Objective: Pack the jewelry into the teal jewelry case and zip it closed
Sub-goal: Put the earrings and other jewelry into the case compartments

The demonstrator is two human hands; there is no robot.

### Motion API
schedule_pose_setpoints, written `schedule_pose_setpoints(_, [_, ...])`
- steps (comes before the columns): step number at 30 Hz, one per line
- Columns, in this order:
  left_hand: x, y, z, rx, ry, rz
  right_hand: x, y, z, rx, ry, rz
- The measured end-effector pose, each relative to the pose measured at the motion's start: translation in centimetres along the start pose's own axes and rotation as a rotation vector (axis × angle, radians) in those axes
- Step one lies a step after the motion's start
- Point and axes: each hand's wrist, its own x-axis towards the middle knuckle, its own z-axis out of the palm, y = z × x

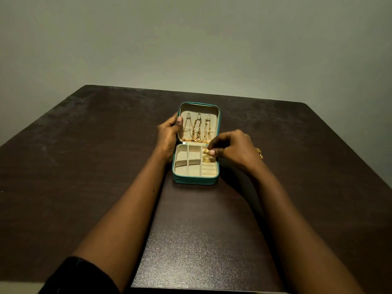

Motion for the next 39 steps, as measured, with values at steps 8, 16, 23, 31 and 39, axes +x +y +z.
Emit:
schedule_pose_setpoints(8, [-0.2,0.1,0.1,-0.030,0.000,-0.006,0.4,0.1,1.0,-0.113,-0.057,-0.051])
schedule_pose_setpoints(16, [0.2,-0.2,-0.2,0.008,-0.007,0.018,0.3,0.7,0.7,0.202,-0.006,-0.032])
schedule_pose_setpoints(23, [0.3,-0.3,-0.1,0.017,-0.011,0.025,0.8,1.5,1.6,0.359,-0.044,0.058])
schedule_pose_setpoints(31, [0.2,-0.3,-0.1,0.011,-0.001,0.015,0.8,1.5,1.8,0.315,-0.034,0.063])
schedule_pose_setpoints(39, [0.1,-0.2,-0.1,0.032,0.001,0.011,0.7,1.1,1.8,0.109,0.103,-0.031])
